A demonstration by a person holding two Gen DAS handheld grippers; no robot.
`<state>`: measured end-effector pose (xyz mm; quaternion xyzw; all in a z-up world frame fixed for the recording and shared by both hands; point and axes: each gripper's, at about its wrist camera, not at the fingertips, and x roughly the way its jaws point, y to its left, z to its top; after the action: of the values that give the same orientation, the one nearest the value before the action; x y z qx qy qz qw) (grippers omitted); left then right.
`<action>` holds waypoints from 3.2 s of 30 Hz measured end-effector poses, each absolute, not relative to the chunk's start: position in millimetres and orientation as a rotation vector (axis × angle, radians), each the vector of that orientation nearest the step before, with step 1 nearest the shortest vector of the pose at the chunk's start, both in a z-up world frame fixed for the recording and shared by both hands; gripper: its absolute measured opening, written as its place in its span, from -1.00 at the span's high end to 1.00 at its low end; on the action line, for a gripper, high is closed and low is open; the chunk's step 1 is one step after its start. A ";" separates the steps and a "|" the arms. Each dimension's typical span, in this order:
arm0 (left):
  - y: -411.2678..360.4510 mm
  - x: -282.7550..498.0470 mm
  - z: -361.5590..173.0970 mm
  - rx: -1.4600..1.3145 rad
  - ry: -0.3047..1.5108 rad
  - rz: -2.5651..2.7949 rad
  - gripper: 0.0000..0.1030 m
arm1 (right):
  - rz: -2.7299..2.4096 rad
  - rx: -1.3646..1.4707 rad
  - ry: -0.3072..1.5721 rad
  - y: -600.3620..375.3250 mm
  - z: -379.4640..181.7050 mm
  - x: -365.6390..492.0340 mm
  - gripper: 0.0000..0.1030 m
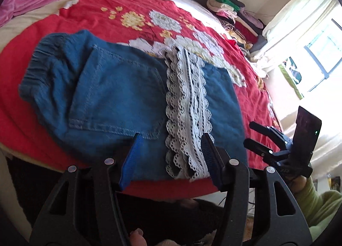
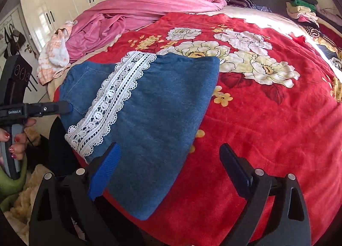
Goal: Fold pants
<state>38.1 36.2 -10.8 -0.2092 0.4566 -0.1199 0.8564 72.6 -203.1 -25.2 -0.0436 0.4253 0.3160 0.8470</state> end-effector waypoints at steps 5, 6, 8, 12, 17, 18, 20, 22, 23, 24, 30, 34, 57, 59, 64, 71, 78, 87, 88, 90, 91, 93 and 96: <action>11.1 41.1 -25.5 -0.388 1.026 -0.267 0.10 | 0.708 -0.116 0.851 -197.6 -16.7 61.4 -0.81; 9.1 43.1 -26.8 -0.375 1.026 -0.264 0.35 | 0.717 -0.124 0.838 -195.9 -15.3 59.2 -0.81; 1.7 47.9 -32.1 -0.330 1.032 -0.261 0.75 | 0.736 -0.144 0.823 -191.2 -15.1 56.2 -0.81; 0.5 44.4 -30.5 -0.249 1.037 -0.249 0.88 | 0.740 -0.177 0.817 -185.6 -16.5 51.1 -0.81; 10.7 42.1 -32.0 -0.186 1.028 -0.169 0.89 | 0.767 -0.179 0.767 -182.6 -7.3 43.3 -0.80; 10.8 44.4 -36.7 -0.186 1.037 -0.167 0.89 | 0.768 -0.188 0.776 -179.3 -9.6 43.3 -0.80; 12.7 45.9 -41.3 -0.198 1.041 -0.167 0.89 | 0.782 -0.192 0.799 -173.6 -14.6 43.3 -0.78; 15.3 45.0 -40.7 -0.204 1.036 -0.174 0.89 | 0.782 -0.199 0.821 -169.7 -20.8 44.2 -0.77; 16.6 43.7 -40.5 -0.211 1.034 -0.177 0.89 | 0.770 -0.220 0.841 -167.6 -26.4 46.1 -0.68; 16.8 43.5 -40.5 -0.214 1.032 -0.180 0.89 | 0.751 -0.246 0.864 -165.7 -33.1 48.3 -0.64; 19.3 36.9 -34.6 -0.223 1.016 -0.184 0.72 | 0.720 -0.344 0.871 -159.9 -54.8 46.7 -0.65; 21.7 30.9 -17.0 -0.225 0.961 -0.172 0.37 | 0.748 -0.203 0.921 -175.1 -41.2 53.8 -0.65; 62.2 4.0 31.2 -0.226 0.811 -0.043 -0.62 | 0.725 -0.248 0.776 -128.5 37.8 64.3 -0.88; 66.2 2.4 30.5 -0.234 0.809 -0.043 -0.66 | 0.728 -0.256 0.761 -122.3 42.3 66.8 -0.88; 80.0 1.5 24.0 -0.256 0.814 -0.011 -0.71 | 0.737 -0.275 0.744 -104.8 50.8 77.1 -0.89; 109.8 3.0 4.4 -0.334 0.846 0.043 -0.74 | 0.826 -0.329 0.716 -63.8 60.1 97.9 -0.90; 144.4 7.9 -12.0 -0.458 0.836 0.059 -0.66 | 0.984 -0.383 0.797 -2.3 53.6 130.3 -0.90; 156.7 25.3 -32.9 -0.563 0.837 0.001 0.10 | 1.196 -0.475 0.917 78.1 27.7 152.1 -0.91; 157.1 26.4 -35.6 -0.566 0.842 0.001 0.10 | 1.217 -0.494 0.920 86.8 24.7 151.3 -0.91; 158.6 28.3 -39.7 -0.580 0.847 -0.005 0.11 | 1.252 -0.540 0.934 103.4 17.2 149.7 -0.90; 159.1 28.4 -41.6 -0.584 0.847 -0.008 0.11 | 1.263 -0.561 0.940 111.2 13.0 149.5 -0.90; 158.9 28.4 -43.0 -0.582 0.846 -0.012 0.11 | 1.294 -0.599 0.962 125.0 5.0 148.9 -0.89; 158.4 25.9 -44.0 -0.586 0.843 -0.018 0.11 | 1.328 -0.622 0.986 142.6 -6.2 152.3 -0.87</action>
<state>25.9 158.4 -44.0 -0.2801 0.4033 -0.0085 0.8711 152.3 142.6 -6.2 -0.2721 0.4313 0.5809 0.6345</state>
